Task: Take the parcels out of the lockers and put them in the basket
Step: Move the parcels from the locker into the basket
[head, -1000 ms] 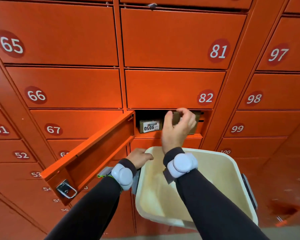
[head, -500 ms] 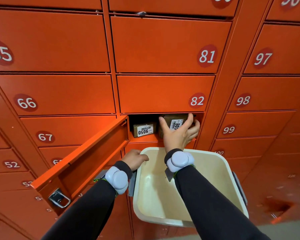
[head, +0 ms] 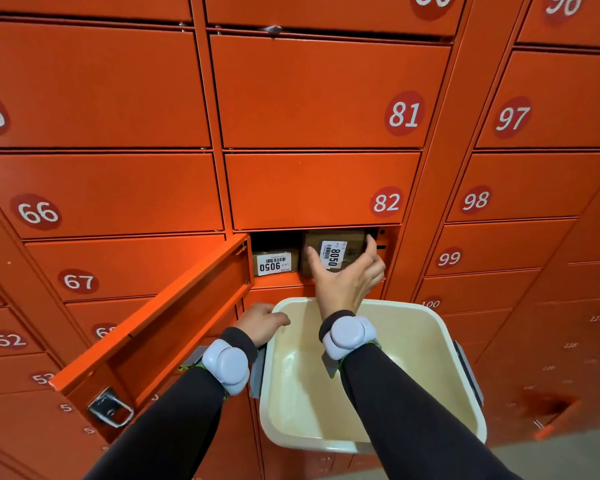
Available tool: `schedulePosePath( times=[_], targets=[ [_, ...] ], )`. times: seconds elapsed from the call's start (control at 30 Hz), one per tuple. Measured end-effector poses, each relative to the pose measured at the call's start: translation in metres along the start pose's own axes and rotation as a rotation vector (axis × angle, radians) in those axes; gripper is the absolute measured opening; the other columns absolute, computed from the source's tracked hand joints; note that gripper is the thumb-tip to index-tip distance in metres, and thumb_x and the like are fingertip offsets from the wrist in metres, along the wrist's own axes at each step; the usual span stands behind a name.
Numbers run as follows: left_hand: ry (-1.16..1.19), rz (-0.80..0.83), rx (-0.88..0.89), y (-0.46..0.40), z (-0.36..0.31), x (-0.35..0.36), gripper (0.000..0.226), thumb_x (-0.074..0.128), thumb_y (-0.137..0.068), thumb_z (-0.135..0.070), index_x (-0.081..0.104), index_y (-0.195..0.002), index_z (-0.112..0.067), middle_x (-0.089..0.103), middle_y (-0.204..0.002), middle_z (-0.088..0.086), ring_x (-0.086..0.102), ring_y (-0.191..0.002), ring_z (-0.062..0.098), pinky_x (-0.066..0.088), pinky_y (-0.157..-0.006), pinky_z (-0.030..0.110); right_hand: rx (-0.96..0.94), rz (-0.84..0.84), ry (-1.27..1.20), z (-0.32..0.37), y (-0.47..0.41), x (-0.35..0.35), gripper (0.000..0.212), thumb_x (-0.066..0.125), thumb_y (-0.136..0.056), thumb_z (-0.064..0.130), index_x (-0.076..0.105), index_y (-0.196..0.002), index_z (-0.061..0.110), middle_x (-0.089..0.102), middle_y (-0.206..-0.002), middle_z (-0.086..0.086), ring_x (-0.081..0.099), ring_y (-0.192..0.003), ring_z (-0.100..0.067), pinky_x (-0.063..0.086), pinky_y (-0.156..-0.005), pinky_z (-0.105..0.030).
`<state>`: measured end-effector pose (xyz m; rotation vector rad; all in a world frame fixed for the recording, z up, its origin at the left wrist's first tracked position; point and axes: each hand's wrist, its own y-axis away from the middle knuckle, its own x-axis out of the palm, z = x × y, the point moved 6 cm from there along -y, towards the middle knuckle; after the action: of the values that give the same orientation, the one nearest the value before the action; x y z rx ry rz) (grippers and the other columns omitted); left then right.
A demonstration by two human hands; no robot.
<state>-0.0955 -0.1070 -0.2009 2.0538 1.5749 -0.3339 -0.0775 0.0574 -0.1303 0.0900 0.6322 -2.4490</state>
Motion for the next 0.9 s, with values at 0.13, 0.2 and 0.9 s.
schedulePosePath(
  times=[0.13,0.2,0.9],
  targets=[
    [-0.009,-0.008,-0.005,-0.001,0.003,-0.002,0.02,0.059,-0.08,-0.018,0.057,-0.062,-0.012,0.057,-0.073,0.01,0.052,-0.069,0.023,0.036,-0.066,0.029,0.004,0.04,-0.021,0.001,0.004,0.006,0.105,0.079,-0.061,0.05,0.023,-0.143,0.019,0.033,-0.131,-0.014,0.032,-0.12,-0.029,0.039,-0.102,-0.046],
    [-0.009,-0.004,-0.004,0.0,0.002,-0.001,0.018,0.059,-0.08,-0.018,0.057,-0.063,-0.011,0.056,-0.072,0.01,0.051,-0.069,0.023,0.035,-0.065,0.029,-0.013,0.043,0.004,0.006,0.005,0.01,0.109,0.078,-0.06,0.054,0.02,-0.145,0.017,0.031,-0.136,-0.015,0.032,-0.124,-0.032,0.035,-0.104,-0.049],
    [-0.067,0.029,-0.016,0.008,0.005,0.02,0.03,0.058,-0.081,-0.017,0.047,-0.053,-0.018,0.046,-0.057,0.0,0.044,-0.059,0.021,0.029,-0.051,0.025,-0.231,0.034,0.1,-0.001,0.026,-0.058,0.105,0.076,-0.053,0.056,0.024,-0.136,0.019,0.043,-0.116,-0.016,0.042,-0.108,-0.03,0.04,-0.095,-0.042]
  ],
)
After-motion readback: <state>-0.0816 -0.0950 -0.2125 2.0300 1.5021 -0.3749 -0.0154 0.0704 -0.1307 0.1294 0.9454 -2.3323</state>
